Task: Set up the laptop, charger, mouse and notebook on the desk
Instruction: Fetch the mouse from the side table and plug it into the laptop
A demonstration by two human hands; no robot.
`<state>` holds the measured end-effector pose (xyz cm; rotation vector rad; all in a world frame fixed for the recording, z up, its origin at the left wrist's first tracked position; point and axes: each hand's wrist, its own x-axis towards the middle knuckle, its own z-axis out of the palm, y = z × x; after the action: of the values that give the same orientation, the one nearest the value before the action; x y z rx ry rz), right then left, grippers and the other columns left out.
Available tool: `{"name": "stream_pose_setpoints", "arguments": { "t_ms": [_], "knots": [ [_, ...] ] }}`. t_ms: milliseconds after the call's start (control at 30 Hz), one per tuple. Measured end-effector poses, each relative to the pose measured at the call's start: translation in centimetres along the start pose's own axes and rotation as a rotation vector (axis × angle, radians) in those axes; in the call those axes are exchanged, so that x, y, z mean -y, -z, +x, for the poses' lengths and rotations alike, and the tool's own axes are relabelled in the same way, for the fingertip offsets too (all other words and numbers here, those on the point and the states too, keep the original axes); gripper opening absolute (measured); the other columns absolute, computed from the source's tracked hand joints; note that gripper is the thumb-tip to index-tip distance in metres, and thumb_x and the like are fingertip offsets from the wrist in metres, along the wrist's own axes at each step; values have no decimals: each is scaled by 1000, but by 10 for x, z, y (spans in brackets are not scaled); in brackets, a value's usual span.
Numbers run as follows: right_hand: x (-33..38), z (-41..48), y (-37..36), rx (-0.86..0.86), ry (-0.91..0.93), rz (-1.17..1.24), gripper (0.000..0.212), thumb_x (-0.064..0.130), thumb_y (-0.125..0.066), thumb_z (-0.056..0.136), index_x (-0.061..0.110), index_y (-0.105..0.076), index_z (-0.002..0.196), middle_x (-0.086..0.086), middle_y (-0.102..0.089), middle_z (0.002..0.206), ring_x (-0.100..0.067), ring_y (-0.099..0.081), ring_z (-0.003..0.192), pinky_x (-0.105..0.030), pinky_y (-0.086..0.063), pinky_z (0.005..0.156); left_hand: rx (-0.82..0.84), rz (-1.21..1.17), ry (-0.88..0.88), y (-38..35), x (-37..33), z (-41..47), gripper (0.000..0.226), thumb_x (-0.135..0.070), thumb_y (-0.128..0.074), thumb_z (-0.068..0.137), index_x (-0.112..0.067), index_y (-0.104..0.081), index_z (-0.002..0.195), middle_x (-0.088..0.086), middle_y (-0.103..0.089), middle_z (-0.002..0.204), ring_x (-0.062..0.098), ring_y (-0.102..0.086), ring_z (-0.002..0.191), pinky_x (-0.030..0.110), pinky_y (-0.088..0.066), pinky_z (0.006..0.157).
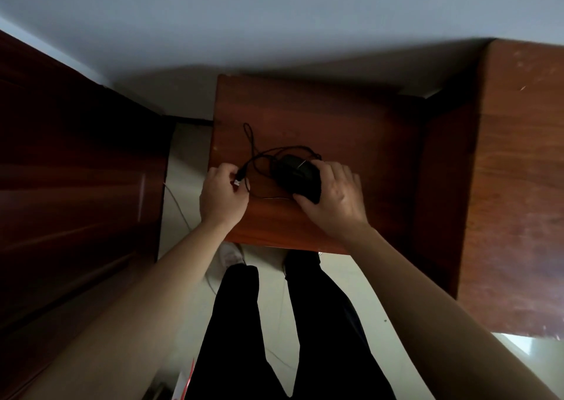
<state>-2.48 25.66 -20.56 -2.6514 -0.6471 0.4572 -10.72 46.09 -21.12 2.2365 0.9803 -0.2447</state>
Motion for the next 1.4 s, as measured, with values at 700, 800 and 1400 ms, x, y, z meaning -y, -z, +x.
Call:
{"name": "stream_pose_setpoints", "arguments": {
  "t_ms": [700,800,1400],
  "knots": [
    [82,-153,149,-309,-508,240,72,59,-67,74,22,-46,132,-2,-62,114,-27,-63,105,-36,-49,80,-305,-179,-482,227,-84,-50,21,-14,-62,93,-5,-68,110,23,-57,109,41,-60,95,38,-43,82],
    [97,-184,190,-457,-575,385,71,62,-62,63,24,-40,120,0,-56,101,-25,-58,94,-33,-44,76,-292,-187,-479,250,-114,-71,24,-19,-58,95,-6,-64,113,22,-56,113,41,-59,98,41,-45,83],
    [-63,-489,296,-787,-836,547,65,46,-76,73,24,-49,128,1,-62,110,-22,-60,104,-42,-52,90,-154,-433,-606,147,-326,-316,18,-10,-48,87,6,-56,86,35,-64,97,49,-61,89,50,-48,71]
  ]
}}
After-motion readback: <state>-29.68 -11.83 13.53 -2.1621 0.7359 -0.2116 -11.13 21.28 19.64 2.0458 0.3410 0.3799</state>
